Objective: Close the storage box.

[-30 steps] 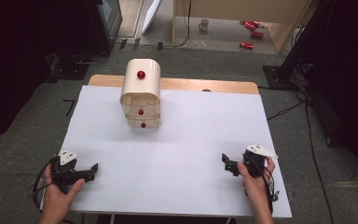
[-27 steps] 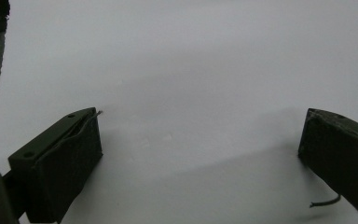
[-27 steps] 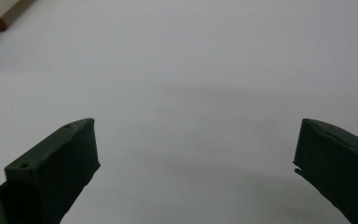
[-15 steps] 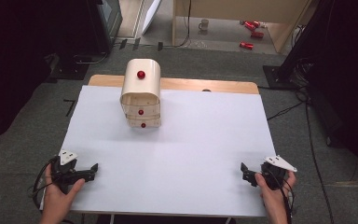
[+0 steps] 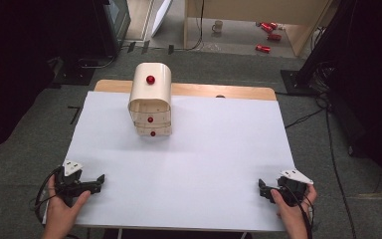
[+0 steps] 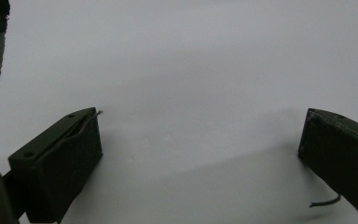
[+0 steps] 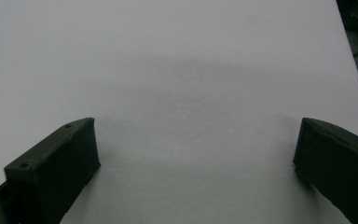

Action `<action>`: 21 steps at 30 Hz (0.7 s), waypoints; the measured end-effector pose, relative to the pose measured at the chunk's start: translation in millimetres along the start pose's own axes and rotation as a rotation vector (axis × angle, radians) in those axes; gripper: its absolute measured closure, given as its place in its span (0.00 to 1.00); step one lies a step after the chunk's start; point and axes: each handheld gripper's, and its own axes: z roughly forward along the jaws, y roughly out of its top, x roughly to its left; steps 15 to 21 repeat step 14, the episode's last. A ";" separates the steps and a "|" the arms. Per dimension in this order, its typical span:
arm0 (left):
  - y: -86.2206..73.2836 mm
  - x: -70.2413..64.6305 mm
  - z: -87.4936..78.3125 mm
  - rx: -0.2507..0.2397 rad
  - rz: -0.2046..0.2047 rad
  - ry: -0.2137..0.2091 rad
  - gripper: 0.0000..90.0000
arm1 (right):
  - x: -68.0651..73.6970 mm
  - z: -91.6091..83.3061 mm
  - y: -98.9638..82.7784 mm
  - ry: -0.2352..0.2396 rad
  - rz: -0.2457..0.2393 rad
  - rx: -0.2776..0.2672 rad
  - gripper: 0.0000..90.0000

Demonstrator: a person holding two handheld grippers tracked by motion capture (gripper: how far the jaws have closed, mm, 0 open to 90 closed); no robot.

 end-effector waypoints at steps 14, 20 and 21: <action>0.1 0.0 0.2 0.000 -0.003 0.001 0.00 | 0.2 -0.2 -0.4 0.000 0.002 0.000 0.00; 0.1 0.0 0.2 0.000 -0.003 0.001 0.00 | 0.2 -0.2 -0.4 0.000 0.002 0.000 0.00; 0.1 0.0 0.2 0.000 -0.003 0.001 0.00 | 0.2 -0.2 -0.4 0.000 0.002 0.000 0.00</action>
